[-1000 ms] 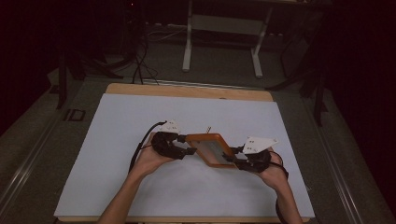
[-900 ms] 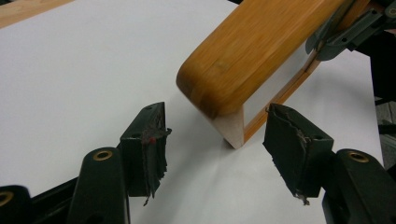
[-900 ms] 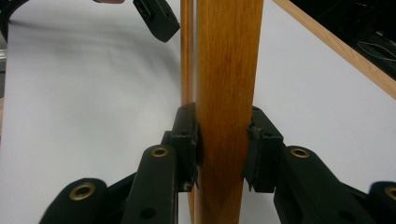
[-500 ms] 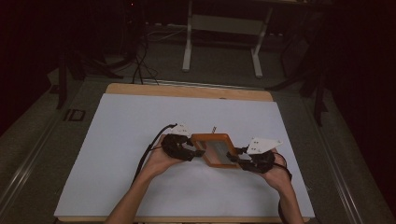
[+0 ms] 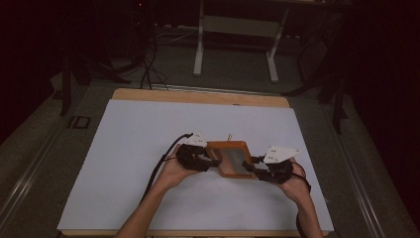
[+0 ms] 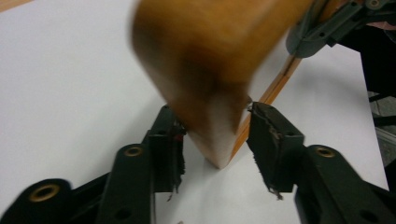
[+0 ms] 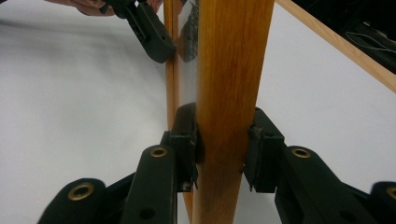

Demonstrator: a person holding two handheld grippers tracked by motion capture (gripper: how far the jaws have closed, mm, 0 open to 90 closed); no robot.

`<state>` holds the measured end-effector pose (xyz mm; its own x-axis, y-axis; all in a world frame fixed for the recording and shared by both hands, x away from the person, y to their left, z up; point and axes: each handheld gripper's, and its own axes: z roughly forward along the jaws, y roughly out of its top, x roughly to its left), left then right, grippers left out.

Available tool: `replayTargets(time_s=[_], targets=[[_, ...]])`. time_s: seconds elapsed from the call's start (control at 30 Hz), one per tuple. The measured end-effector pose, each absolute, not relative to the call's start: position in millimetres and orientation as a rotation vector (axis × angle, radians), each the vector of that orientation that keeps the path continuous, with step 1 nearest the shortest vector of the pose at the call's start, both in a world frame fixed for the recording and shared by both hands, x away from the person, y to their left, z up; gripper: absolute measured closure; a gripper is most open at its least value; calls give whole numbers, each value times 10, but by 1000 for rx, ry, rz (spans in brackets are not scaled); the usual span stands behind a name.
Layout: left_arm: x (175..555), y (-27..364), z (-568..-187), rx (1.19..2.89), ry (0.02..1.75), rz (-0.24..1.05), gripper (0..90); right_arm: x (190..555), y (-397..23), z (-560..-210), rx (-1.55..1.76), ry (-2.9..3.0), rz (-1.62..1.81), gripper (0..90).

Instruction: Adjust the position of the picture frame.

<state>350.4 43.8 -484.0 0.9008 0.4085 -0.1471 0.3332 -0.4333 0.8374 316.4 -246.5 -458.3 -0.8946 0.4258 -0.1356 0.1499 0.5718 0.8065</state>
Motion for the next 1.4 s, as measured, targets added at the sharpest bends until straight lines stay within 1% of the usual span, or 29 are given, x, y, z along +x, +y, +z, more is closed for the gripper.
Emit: replayTargets(time_s=[0.3, 0.6, 0.83, 1.1, 1.4], targets=[[3467, 407, -4814, 2065, 501, 106, 611, 3187, -2540, -4612, 486, 2516, 1243, 674], [3459, 414, -4786, 2074, 497, 98, 626, 3201, -2573, -4627, 510, 2530, 1272, 670], [3421, 576, -4733, 2029, 522, 78, 635, 3215, -2477, -4616, 535, 2531, 1307, 661], [3294, 801, -4614, 1999, 566, 123, 646, 3235, -2281, -4605, 558, 2547, 1358, 645], [3244, 990, -4593, 1972, 624, 142, 645, 3262, -2086, -4649, 616, 2560, 1411, 640]])
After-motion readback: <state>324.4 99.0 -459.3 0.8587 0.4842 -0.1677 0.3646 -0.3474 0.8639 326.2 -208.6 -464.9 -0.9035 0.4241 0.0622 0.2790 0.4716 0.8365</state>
